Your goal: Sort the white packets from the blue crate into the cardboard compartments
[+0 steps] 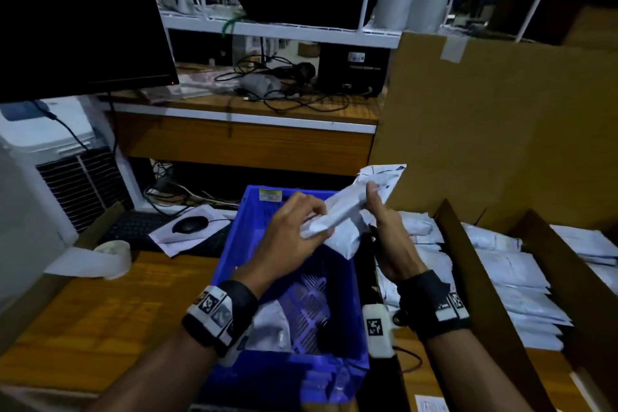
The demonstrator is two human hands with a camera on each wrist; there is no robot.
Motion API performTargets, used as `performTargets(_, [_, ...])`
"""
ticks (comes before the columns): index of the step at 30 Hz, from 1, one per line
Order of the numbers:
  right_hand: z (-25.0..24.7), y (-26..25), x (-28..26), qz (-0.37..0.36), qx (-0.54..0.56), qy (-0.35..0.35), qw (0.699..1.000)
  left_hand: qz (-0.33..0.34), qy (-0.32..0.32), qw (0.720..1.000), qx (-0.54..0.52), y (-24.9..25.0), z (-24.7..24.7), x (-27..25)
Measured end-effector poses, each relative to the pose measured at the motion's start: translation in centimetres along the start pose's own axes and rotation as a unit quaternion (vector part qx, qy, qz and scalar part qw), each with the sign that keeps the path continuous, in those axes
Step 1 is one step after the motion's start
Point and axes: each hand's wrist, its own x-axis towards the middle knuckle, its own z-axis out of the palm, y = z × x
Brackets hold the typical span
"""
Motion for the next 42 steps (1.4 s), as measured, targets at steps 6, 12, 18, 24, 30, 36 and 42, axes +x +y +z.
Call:
performTargets(6, [0.3, 0.0, -1.2, -0.045, 0.011, 0.063, 0.997, 0.044, -0.072, 0.996, 0.037, 1.4, -1.0, -1.0])
performTargets(12, [-0.7, -0.2, -2.0, -0.094, 0.037, 0.019, 0.995, -0.157, -0.01, 0.978, -0.138, 1.5, -2.5, -0.3])
performTargets(18, [-1.7, -0.1, -2.3, -0.103, 0.047, 0.017, 0.993, -0.201, -0.044, 0.939, -0.275, 2.3, -3.9, 0.2])
performTargets(24, [-2.3, -0.6, -2.4, -0.122, 0.018, 0.027, 0.992, -0.201, -0.047, 0.929, -0.307, 3.2, -4.5, -0.1])
performTargets(30, [-2.1, -0.9, -3.7, -0.129, -0.006, -0.004, 0.992, -0.19, -0.078, 0.929, -0.308, 4.4, -5.1, -0.4])
performTargets(36, [-3.6, -0.6, -7.7, -0.099, -0.073, 0.024, 0.992, -0.19, -0.122, 0.92, -0.32, 4.5, -3.4, -1.7])
performTargets(42, [-9.5, 0.9, -14.8, -0.122, -0.177, 0.089, 0.973, -0.269, -0.038, 0.889, -0.37, 6.3, 0.3, -4.1])
